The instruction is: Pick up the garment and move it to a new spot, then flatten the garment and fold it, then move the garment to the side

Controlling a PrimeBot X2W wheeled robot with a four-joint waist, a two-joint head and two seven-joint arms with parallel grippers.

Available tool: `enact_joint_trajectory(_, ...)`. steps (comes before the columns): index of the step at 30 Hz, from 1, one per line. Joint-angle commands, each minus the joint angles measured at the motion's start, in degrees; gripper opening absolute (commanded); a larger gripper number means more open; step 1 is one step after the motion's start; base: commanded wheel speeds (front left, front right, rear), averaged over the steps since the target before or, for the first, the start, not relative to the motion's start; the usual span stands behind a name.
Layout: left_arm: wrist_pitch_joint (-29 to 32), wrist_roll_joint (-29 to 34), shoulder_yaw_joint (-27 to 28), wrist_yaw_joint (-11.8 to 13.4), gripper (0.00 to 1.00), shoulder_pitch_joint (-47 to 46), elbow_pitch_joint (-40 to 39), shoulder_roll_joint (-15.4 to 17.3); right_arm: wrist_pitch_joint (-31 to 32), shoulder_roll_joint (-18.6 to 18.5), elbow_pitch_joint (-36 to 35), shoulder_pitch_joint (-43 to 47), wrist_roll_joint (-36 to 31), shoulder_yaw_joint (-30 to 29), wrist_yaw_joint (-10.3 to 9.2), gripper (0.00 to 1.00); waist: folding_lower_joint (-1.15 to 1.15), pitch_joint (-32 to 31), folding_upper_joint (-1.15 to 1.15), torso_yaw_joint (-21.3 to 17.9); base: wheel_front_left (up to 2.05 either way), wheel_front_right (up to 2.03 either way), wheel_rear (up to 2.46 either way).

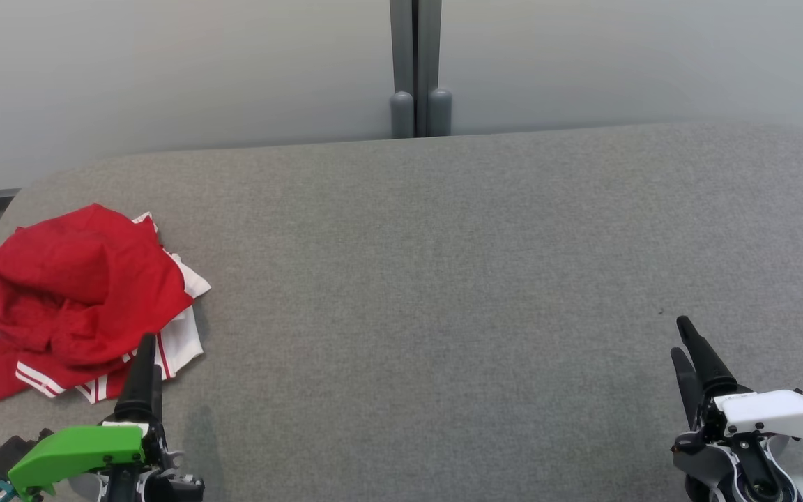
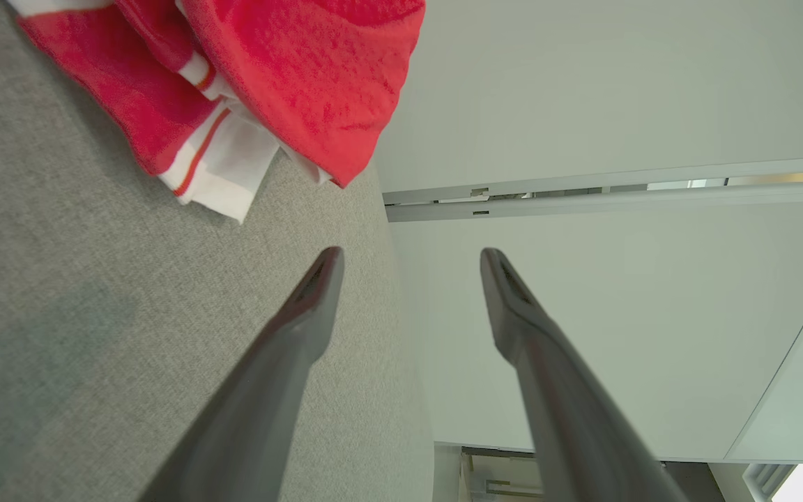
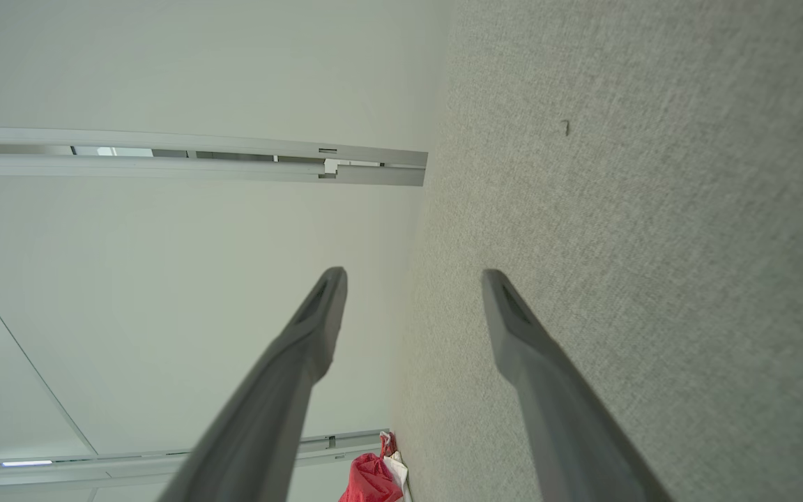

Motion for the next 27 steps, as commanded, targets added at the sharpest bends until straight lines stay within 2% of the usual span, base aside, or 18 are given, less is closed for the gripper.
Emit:
enact_joint_trajectory(1, -0.73, 3.19, -0.01, -0.19, 1.00, -1.46, -0.82, 0.74, -0.76, -0.81, -1.05, -1.71, -2.52, 0.20, 0.01, 1.00, 0.00, 0.07, 0.00, 0.02, 0.00, 0.00, 0.00)
enact_joint_trajectory(12, -3.51, 18.37, -1.21, -0.26, 1.00, -1.29, -1.19, 0.90, -3.57, -1.05, -1.41, -2.16, -17.01, 1.27, 0.02, 1.00, 0.00, 0.43, 0.00, 0.28, 0.00, 0.00, 0.00)
enact_joint_trajectory(27, -6.88, 35.45, -6.92, 3.04, 1.00, -1.25, -1.21, 3.62, -6.94, -0.70, -2.34, -1.91, -33.01, 2.39, 0.02, 1.00, 0.00, 0.65, 0.00, 0.43, 0.00, 0.00, 0.00)
